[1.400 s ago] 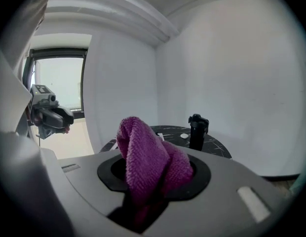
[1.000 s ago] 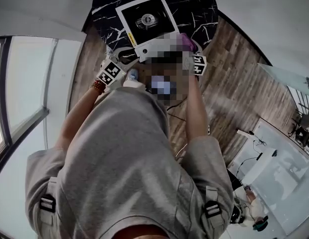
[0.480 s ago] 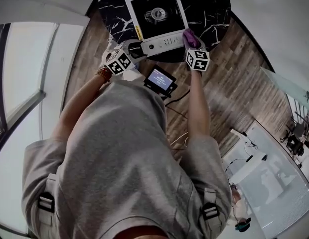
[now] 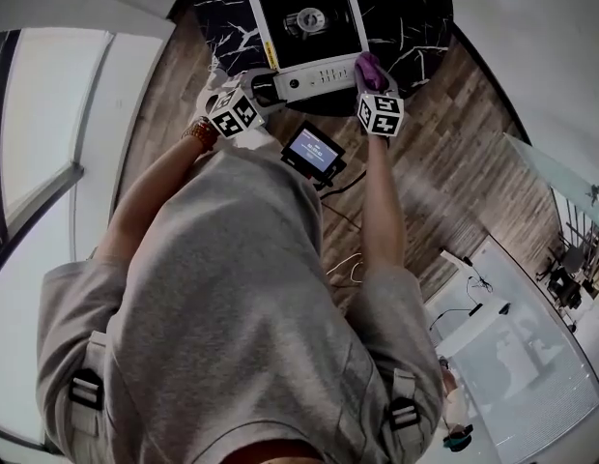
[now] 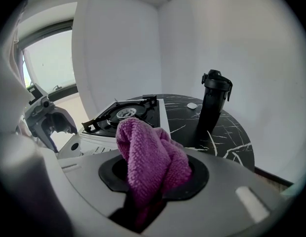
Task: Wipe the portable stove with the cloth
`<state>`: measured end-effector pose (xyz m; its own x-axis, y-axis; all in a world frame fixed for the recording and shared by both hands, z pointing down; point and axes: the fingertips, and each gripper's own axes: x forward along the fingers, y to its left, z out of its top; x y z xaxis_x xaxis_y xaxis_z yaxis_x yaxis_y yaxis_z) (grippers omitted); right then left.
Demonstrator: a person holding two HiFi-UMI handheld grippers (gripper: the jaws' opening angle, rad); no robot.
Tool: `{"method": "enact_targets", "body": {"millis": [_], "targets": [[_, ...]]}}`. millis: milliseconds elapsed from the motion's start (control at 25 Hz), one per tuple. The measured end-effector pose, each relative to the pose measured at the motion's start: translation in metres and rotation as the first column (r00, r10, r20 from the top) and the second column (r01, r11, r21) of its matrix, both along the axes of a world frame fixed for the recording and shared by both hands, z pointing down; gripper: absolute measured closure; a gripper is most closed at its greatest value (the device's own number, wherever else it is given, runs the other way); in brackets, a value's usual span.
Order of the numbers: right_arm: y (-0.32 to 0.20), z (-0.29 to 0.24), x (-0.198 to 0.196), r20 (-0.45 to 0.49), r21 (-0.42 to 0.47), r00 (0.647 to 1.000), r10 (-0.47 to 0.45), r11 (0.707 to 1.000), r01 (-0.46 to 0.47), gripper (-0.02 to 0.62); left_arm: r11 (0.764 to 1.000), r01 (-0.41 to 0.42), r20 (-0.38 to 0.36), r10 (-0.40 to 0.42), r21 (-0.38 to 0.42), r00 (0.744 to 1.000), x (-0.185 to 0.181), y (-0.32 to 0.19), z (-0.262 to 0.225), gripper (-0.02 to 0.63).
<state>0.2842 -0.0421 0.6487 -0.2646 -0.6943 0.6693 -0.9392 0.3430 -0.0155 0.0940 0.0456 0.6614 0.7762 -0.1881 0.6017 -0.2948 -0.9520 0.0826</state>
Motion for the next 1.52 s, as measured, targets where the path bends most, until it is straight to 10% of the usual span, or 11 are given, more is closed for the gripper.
{"method": "enact_targets", "body": {"millis": [1520], "targets": [[0.021,0.005,-0.043,0.094,-0.125,0.978,-0.185,0.973,0.196,0.449,1.000,0.024,0.052,-0.024,0.004,0.998,0.001,-0.002,0.003,0.324]]}}
